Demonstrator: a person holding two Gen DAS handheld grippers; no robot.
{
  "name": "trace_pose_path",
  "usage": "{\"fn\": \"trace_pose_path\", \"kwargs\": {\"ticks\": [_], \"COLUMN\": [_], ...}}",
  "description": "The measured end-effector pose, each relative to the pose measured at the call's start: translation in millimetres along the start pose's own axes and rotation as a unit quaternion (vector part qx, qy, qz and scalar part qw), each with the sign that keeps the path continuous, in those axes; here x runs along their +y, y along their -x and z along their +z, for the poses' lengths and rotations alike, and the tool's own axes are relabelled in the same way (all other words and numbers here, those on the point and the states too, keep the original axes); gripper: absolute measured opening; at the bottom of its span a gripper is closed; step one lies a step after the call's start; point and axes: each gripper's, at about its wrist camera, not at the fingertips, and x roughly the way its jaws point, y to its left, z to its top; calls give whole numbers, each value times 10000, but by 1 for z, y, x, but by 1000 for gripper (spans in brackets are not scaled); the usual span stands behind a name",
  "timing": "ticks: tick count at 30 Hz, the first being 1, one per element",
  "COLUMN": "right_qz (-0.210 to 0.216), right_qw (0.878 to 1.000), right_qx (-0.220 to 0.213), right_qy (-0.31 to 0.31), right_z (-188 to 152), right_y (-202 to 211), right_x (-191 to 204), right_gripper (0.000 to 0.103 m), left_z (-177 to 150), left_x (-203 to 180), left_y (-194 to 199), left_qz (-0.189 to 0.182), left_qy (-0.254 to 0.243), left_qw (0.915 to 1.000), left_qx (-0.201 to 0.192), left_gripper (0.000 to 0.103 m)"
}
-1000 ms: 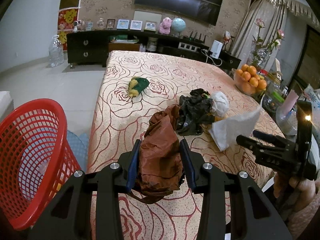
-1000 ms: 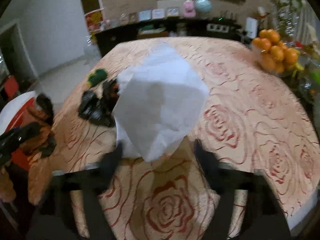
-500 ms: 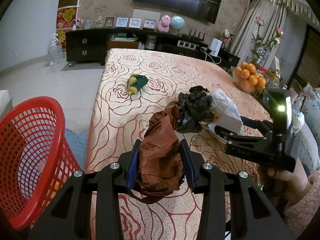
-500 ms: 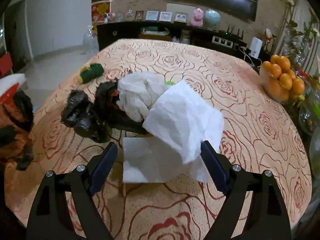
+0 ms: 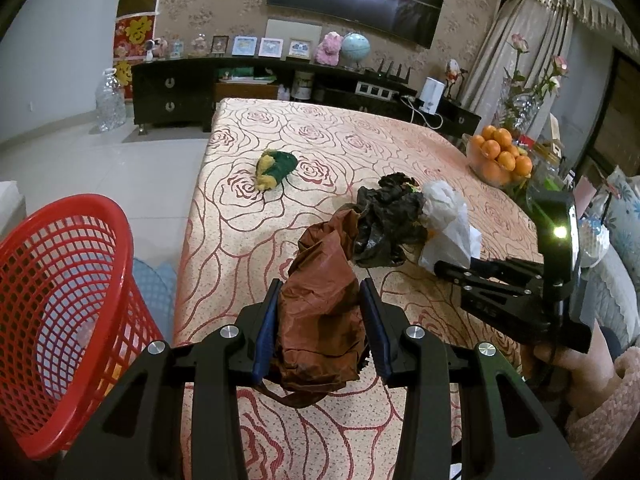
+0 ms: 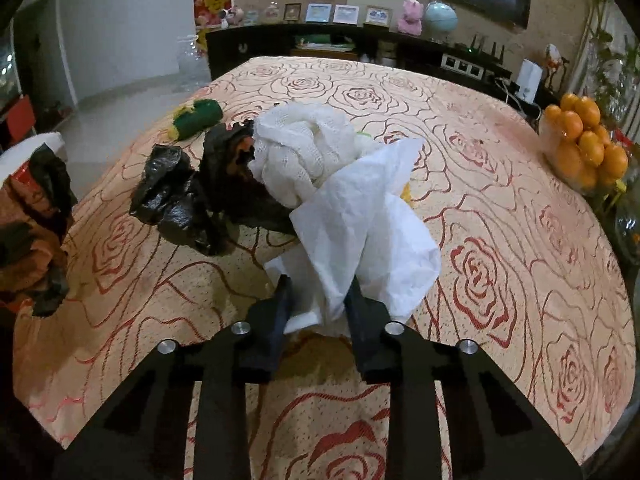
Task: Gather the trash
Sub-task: 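Lift the white tissue with the right gripper while the left gripper lifts the brown bag, then carry both items over the red wastebasket and open both grippers to drop them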
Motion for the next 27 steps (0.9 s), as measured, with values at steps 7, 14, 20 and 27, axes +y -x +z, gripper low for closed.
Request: {"fn": "trace_pose_path", "kwargs": {"ticks": [7,14,20,27], "right_qz": [482,818,996,1084], "right_qw": [9983,9943,9908,9873], "right_qx": [-274,-662,-917,-1160], "right_qy": [-194,-153,-51,73], "right_z": [-5,-9,-6,5], "right_y": [29,64,88,109], "right_x": [1,14,29,46], "right_gripper": [21,21,21,21], "left_z": [0,1,5,13], "left_x": [0,0,3,22], "left_y": [4,22,46,77], "left_qz": [12,45,89,286], "left_qy": [0,10,66,311], "left_qw": [10000,9997,9988,9961], "left_qx": [-58,-241,-483,-776], "left_gripper": [38,38,38,38]}}
